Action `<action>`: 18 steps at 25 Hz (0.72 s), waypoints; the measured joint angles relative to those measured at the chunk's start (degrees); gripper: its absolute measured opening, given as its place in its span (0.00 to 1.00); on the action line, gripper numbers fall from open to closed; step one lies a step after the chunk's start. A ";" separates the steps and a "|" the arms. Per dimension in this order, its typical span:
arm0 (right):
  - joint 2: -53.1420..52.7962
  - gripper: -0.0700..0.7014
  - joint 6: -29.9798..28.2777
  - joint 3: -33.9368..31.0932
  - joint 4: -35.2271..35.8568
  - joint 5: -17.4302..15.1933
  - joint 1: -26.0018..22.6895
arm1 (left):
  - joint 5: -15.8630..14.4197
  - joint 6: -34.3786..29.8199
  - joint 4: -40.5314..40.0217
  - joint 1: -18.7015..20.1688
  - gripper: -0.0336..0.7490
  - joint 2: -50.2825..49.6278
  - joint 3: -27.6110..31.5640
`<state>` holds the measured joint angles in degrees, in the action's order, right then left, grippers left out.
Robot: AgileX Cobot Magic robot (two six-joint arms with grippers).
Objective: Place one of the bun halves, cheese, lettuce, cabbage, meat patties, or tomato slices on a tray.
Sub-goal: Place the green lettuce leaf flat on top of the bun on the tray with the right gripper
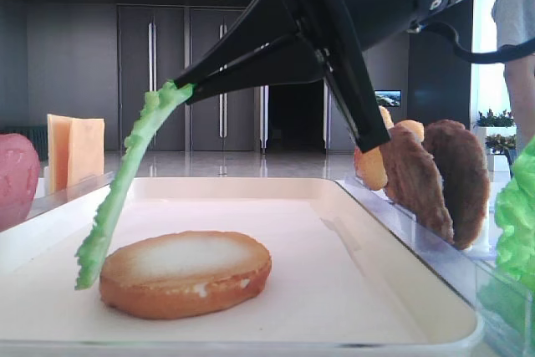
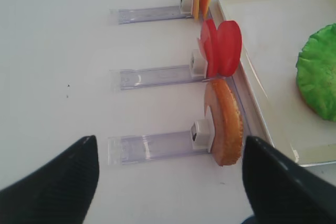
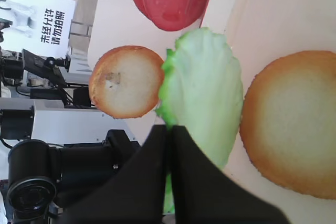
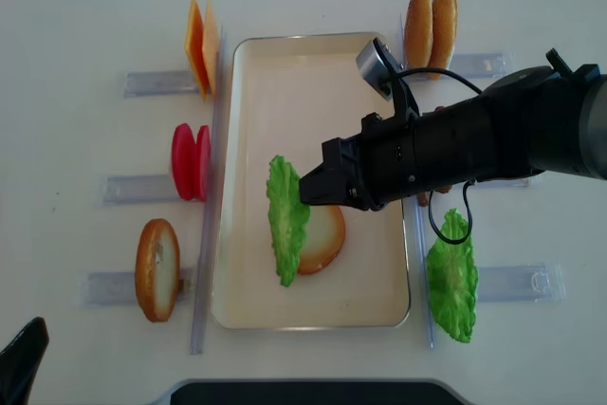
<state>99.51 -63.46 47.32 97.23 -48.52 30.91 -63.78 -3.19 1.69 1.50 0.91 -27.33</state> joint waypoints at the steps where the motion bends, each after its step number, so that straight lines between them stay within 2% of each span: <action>1: 0.00 0.12 0.00 0.00 -0.08 0.00 0.00 | 0.00 0.00 0.00 0.00 0.88 0.00 0.00; 5: 0.00 0.12 0.00 0.00 -0.88 0.33 0.00 | 0.00 0.00 -0.04 0.00 0.88 0.00 0.00; 13: 0.00 0.12 0.00 0.00 -2.63 3.05 -0.12 | 0.00 0.00 -0.04 0.00 0.88 0.00 0.00; 18: 0.00 0.12 0.00 0.00 -5.39 3.44 -1.71 | 0.00 0.00 -0.04 0.00 0.88 0.00 0.00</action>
<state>99.51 -63.46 47.32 91.84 -45.08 29.20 -63.78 -3.19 1.65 1.50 0.91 -27.33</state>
